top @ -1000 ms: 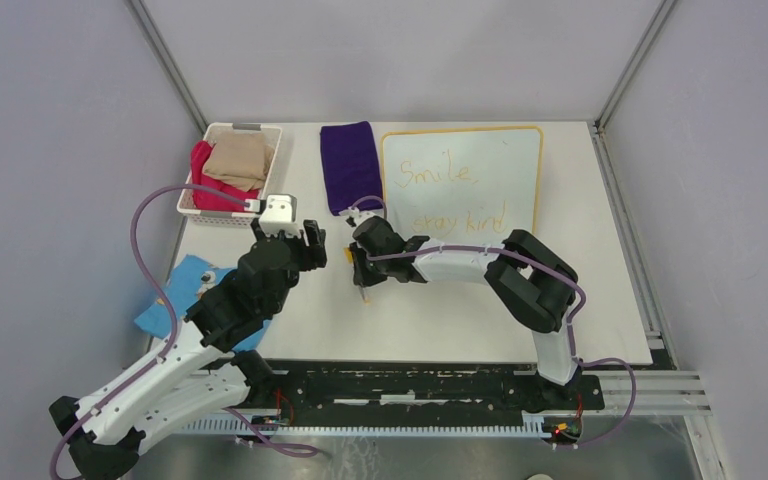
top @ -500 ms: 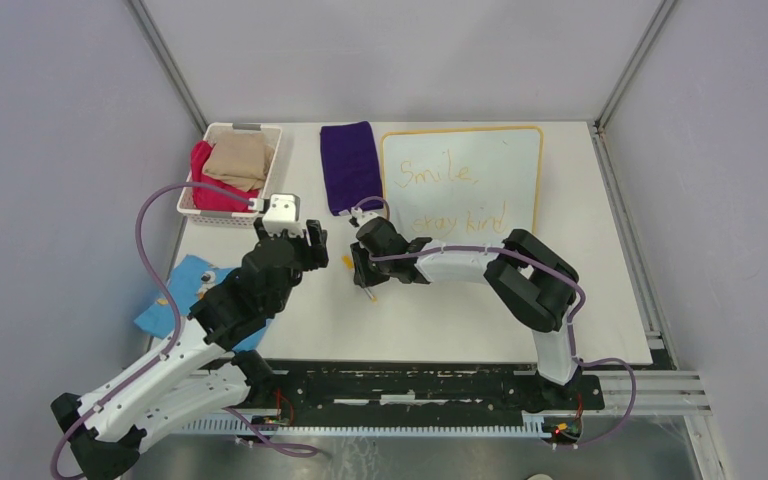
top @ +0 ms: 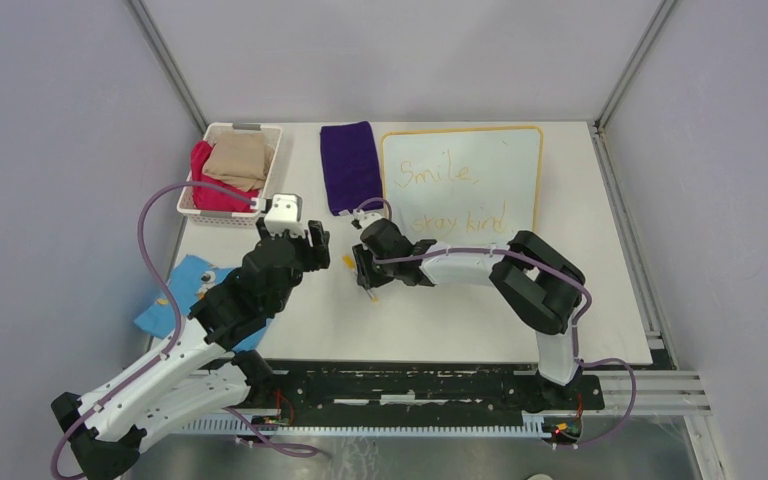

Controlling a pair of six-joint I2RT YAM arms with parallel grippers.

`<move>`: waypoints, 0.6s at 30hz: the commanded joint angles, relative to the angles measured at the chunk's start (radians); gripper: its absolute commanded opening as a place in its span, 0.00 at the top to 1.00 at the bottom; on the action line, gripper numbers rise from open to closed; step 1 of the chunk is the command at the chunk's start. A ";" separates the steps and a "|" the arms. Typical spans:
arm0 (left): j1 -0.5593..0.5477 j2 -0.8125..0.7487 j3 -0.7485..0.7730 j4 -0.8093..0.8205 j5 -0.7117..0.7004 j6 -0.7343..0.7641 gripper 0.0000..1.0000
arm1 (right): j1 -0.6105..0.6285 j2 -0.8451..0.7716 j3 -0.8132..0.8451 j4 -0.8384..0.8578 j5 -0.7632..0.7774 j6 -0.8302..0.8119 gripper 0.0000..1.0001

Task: Write a sentence on the whiteboard
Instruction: Place the whiteboard marker at the center of the board.

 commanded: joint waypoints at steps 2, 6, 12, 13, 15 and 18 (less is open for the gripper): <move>0.002 0.001 0.016 0.046 0.031 0.011 0.29 | -0.006 -0.081 -0.008 0.002 0.039 -0.059 0.58; 0.002 0.002 0.016 0.046 0.039 0.015 0.29 | -0.007 -0.097 -0.007 0.002 0.040 -0.074 0.52; 0.002 -0.001 0.018 0.051 0.090 0.008 0.28 | -0.010 -0.143 0.008 -0.013 0.053 -0.092 0.50; 0.002 0.001 0.020 0.052 0.095 0.004 0.28 | -0.009 -0.165 0.013 -0.018 0.060 -0.102 0.50; 0.002 0.002 0.026 0.055 0.101 -0.011 0.27 | -0.011 -0.217 0.020 -0.033 0.082 -0.129 0.49; 0.002 0.003 0.030 0.069 0.116 -0.053 0.26 | -0.011 -0.321 0.019 -0.068 0.126 -0.182 0.48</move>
